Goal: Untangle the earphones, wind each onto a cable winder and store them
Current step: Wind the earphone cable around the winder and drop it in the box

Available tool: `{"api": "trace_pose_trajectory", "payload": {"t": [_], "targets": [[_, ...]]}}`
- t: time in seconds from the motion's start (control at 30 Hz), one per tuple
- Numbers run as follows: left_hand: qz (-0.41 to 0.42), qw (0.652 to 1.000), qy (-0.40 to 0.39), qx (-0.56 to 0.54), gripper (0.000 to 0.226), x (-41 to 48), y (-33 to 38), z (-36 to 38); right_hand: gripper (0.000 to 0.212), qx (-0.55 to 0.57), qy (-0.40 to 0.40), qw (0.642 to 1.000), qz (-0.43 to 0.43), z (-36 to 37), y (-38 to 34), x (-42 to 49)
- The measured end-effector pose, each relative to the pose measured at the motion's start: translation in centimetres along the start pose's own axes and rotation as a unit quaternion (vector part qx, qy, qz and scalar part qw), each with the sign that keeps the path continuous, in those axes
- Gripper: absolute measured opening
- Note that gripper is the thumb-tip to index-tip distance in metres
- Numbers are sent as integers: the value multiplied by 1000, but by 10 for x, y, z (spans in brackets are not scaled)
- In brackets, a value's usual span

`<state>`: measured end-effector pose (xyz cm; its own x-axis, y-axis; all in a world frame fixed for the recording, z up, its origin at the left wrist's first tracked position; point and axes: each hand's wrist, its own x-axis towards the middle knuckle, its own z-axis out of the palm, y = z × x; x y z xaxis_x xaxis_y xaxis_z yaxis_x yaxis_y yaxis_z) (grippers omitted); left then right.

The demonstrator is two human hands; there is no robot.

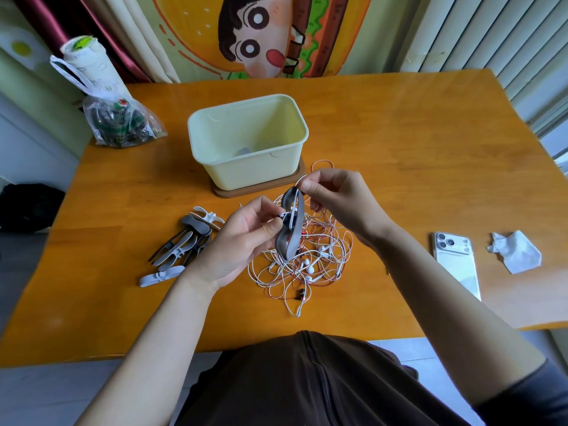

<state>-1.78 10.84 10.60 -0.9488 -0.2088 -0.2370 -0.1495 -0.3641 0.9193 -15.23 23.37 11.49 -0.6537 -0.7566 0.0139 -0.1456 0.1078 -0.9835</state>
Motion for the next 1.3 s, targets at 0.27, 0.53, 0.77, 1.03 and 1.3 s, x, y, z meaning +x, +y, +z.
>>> {"api": "trace_pose_trajectory", "payload": {"t": [0.27, 0.53, 0.77, 1.03, 1.3], "targets": [[11, 993, -8, 120, 11, 3, -4, -6, 23, 111, -10, 987, 118, 7, 14, -6], [98, 988, 66, 96, 21, 10, -3, 3, 29, 153, -40, 971, 179, 22, 21, -20], [128, 977, 156, 67, 22, 15, -12, 5, 25, 109, -44, 981, 155, 34, 27, -28], [165, 946, 240, 140, 21, 14, -20, 5, 22, -4, -76, 986, 145, 31, 27, -27], [145, 954, 255, 63, 19, 17, -19, 6, 31, -82, -93, 984, 124, 42, 24, -27]]}}
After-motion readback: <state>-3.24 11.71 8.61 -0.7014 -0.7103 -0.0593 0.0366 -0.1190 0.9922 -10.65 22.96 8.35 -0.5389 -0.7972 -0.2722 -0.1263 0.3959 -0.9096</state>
